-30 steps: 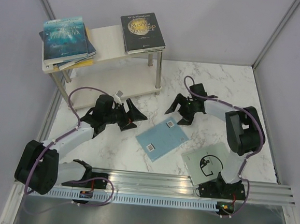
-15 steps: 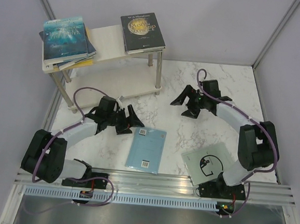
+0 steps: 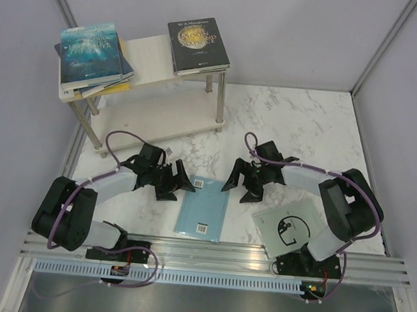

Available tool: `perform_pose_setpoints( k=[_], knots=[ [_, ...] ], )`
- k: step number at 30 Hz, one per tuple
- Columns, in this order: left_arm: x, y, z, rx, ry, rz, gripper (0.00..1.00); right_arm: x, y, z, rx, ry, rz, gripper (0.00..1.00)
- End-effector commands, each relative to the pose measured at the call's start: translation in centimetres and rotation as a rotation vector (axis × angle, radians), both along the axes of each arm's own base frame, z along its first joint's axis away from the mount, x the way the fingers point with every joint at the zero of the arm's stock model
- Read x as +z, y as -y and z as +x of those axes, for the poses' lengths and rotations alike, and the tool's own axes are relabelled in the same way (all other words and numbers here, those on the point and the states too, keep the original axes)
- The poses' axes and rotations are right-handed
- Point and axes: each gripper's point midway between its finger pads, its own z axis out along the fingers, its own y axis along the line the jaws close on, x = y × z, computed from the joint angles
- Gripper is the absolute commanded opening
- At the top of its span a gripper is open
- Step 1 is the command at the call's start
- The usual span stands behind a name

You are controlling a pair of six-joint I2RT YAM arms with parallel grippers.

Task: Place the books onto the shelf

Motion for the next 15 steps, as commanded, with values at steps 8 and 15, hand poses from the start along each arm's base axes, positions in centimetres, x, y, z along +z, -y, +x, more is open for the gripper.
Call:
perform_pose_setpoints(
  k=[8, 15],
  knots=[
    [-3.2, 5.2, -5.1, -0.215, -0.164, -0.185, 0.91, -4.1, -4.3, -3.0, 0.086, -0.083, 0.075, 0.96],
    [-0.2, 6.9, -3.7, -0.186, -0.036, -0.35, 0.83, -5.2, -3.8, -4.5, 0.114, -0.117, 0.062, 0.95]
  ],
)
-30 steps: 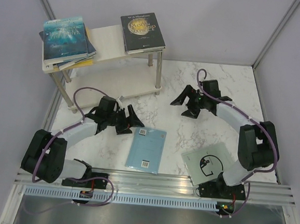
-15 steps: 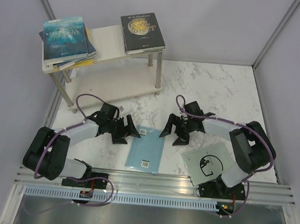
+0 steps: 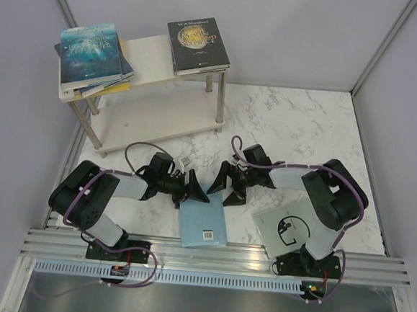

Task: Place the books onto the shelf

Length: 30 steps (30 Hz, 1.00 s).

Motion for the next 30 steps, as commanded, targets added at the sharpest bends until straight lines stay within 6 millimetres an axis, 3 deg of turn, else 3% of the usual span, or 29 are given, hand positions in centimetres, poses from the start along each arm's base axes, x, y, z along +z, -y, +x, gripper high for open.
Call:
perform_pose_setpoints(
  k=[1, 2, 5, 6, 7, 10, 16, 24, 28, 30],
  knots=[
    [-0.1, 0.2, 0.0, 0.044, 0.012, -0.008, 0.78, -5.3, 2.5, -1.9, -0.001, -0.01, -0.18, 0.95],
    [0.2, 0.2, 0.2, 0.052, 0.023, -0.01, 0.74, -5.3, 2.6, -2.0, 0.003, -0.008, -0.181, 0.95],
    [1.0, 0.4, 0.7, 0.071, 0.046, -0.019, 0.45, -5.0, 2.8, -2.0, 0.008, 0.001, -0.191, 0.95],
    [1.0, 0.3, 0.8, 0.076, 0.046, -0.017, 0.15, -4.9, 2.8, -1.9, 0.015, 0.012, -0.192, 0.95],
    [1.2, 0.3, 0.9, 0.082, 0.049, -0.019, 0.03, -4.7, 2.8, -1.7, 0.013, 0.021, -0.196, 0.95],
    [1.8, 0.3, 1.0, 0.093, 0.06, -0.023, 0.02, -3.8, 2.9, -1.2, 0.006, 0.05, -0.189, 0.95],
    [4.7, -0.9, 2.4, 0.153, 0.111, -0.04, 0.02, 1.6, 2.7, 1.8, -0.064, 0.169, -0.091, 0.98],
    [13.2, -4.0, 6.5, 0.299, 0.211, -0.232, 0.02, 8.5, 0.1, 2.4, -0.074, 0.205, 0.121, 0.98],
    [17.0, -4.2, 7.1, 0.341, 0.214, -0.369, 0.02, 12.1, -1.5, 2.6, -0.066, 0.244, 0.202, 0.98],
    [18.2, -4.3, 7.1, 0.354, 0.223, -0.431, 0.02, 13.0, -2.1, 2.2, -0.053, 0.249, 0.219, 0.98]
  ],
)
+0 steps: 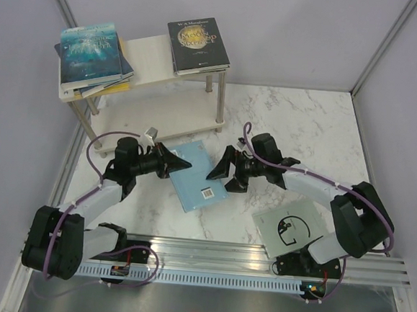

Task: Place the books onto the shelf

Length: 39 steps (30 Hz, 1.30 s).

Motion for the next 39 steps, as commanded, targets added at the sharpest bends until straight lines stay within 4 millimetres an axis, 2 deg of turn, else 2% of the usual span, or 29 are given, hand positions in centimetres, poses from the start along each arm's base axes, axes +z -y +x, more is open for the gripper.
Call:
perform_pose_setpoints(
  k=[1, 4, 5, 7, 8, 10, 11, 13, 14, 16, 17, 19, 20, 22, 23, 24, 25, 27, 28, 29, 30, 33, 34, 35, 37, 39],
  knots=[
    [8.2, 0.6, -0.1, -0.036, 0.139, -0.253, 0.02, 5.5, -2.2, 0.6, 0.03, 0.094, 0.125, 0.98],
    [9.6, 0.5, -0.1, -0.02, 0.128, -0.341, 0.02, 6.9, -2.7, 0.6, 0.026, 0.108, 0.165, 0.96],
    [10.7, 0.4, -0.2, -0.024, 0.174, -0.367, 0.02, 7.2, -2.7, 0.6, 0.026, 0.109, 0.18, 0.9],
    [11.3, 0.4, -0.3, -0.023, 0.177, -0.404, 0.02, 8.8, -3.0, 0.4, 0.023, 0.114, 0.234, 0.81],
    [11.4, 0.3, -0.3, -0.024, 0.175, -0.41, 0.02, 9.4, -3.1, 0.5, 0.018, 0.117, 0.251, 0.65],
    [11.5, 0.3, -0.3, -0.025, 0.171, -0.418, 0.02, 11.3, -3.3, 0.4, 0.015, 0.131, 0.301, 0.49],
    [11.4, 0.3, -0.3, -0.021, 0.167, -0.418, 0.02, 11.9, -3.3, 0.4, 0.017, 0.136, 0.318, 0.35],
    [11.5, 0.3, -0.2, -0.012, 0.17, -0.418, 0.02, 13.7, -3.3, 0.3, 0.021, 0.158, 0.354, 0.15],
    [11.6, 0.3, -0.1, -0.009, 0.172, -0.418, 0.02, 14.2, -3.3, 0.2, 0.023, 0.162, 0.362, 0.0],
    [11.4, 0.4, 0.1, -0.01, 0.162, -0.402, 0.02, 15.7, -3.2, 0.0, 0.024, 0.187, 0.387, 0.0],
    [11.8, 0.4, 0.2, -0.017, 0.173, -0.396, 0.1, 16.3, -3.2, 0.0, 0.024, 0.194, 0.395, 0.0],
    [11.1, 0.6, 0.3, -0.027, 0.15, -0.348, 0.27, 18.1, -3.0, -0.1, 0.021, 0.23, 0.417, 0.0],
    [11.9, 0.6, 0.1, -0.029, 0.174, -0.335, 0.47, 18.6, -2.9, 0.1, 0.012, 0.242, 0.421, 0.0],
    [10.4, 0.4, 0.1, -0.012, 0.135, -0.256, 0.69, 20.7, -2.4, 0.7, -0.017, 0.277, 0.435, 0.0],
    [10.9, 0.4, 0.0, -0.01, 0.156, -0.23, 0.75, 21.4, -2.2, 1.0, -0.027, 0.286, 0.437, 0.0],
    [11.0, 0.1, -0.3, -0.006, 0.209, -0.184, 0.79, 23.1, -2.0, 1.3, -0.037, 0.303, 0.446, 0.0],
    [9.9, 0.0, -0.6, 0.0, 0.152, -0.152, 0.84, 24.1, -1.7, 1.7, -0.049, 0.321, 0.449, 0.0],
    [9.9, -0.5, -1.2, 0.01, 0.173, -0.126, 0.87, 25.5, -1.4, 2.0, -0.054, 0.344, 0.436, 0.0],
    [9.5, -0.7, -1.5, 0.015, 0.157, -0.12, 0.88, 27.9, -1.1, 2.3, -0.061, 0.388, 0.451, 0.0],
    [8.9, -0.9, -1.8, 0.024, 0.14, -0.113, 0.88, 28.6, -1.0, 2.4, -0.062, 0.4, 0.45, 0.0],
    [8.6, -1.3, -1.9, 0.043, 0.144, -0.101, 0.89, 30.3, -0.9, 2.5, -0.062, 0.427, 0.457, 0.0],
    [8.0, -2.2, -2.9, 0.076, 0.143, -0.071, 0.89, 33.0, -0.5, 3.1, -0.086, 0.448, 0.482, 0.0],
    [8.4, -2.4, -3.5, 0.08, 0.165, -0.072, 0.89, 33.8, -0.3, 3.4, -0.096, 0.451, 0.492, 0.0],
    [7.7, -2.5, -3.9, 0.083, 0.149, -0.069, 0.89, 34.5, -0.3, 3.6, -0.1, 0.459, 0.502, 0.0],
    [7.8, -2.8, -4.6, 0.097, 0.166, -0.07, 0.89, 36.9, -0.3, 4.3, -0.11, 0.479, 0.531, 0.0],
    [7.0, -2.9, -5.2, 0.102, 0.14, -0.066, 0.89, 39.2, -0.5, 5.0, -0.111, 0.505, 0.561, 0.0]
  ],
)
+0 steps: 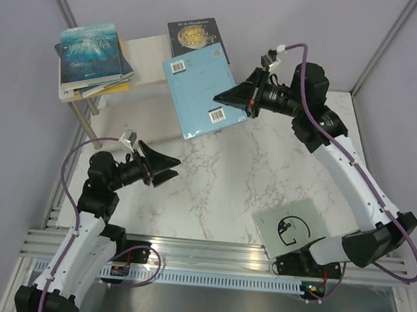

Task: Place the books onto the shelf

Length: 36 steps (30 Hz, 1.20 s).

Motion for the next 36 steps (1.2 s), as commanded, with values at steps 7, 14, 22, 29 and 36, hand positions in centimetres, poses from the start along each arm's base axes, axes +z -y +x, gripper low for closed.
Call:
perform_pose_setpoints(
  k=[7, 14, 22, 29, 36],
  knots=[
    [-3.1, -0.8, -1.5, 0.04, -0.068, 0.05, 0.88, 10.3, 1.0, 6.3, -0.06, 0.151, 0.171, 0.0],
    [-2.6, -0.8, -1.1, 0.049, -0.061, 0.062, 0.86, 11.1, -1.6, 13.8, -0.093, 0.12, 0.209, 0.0],
    [-1.8, -0.8, -0.4, 0.044, -0.045, 0.089, 0.85, 5.8, -2.1, 19.7, -0.146, 0.037, 0.178, 0.07],
    [-2.3, -0.7, 0.3, 0.031, -0.055, 0.117, 0.85, 4.1, -1.0, 21.1, -0.146, 0.017, 0.156, 0.63],
    [-2.2, -0.5, 0.9, 0.017, -0.055, 0.135, 0.84, 1.1, 1.2, 21.2, -0.146, -0.013, 0.067, 0.98]
  ],
)
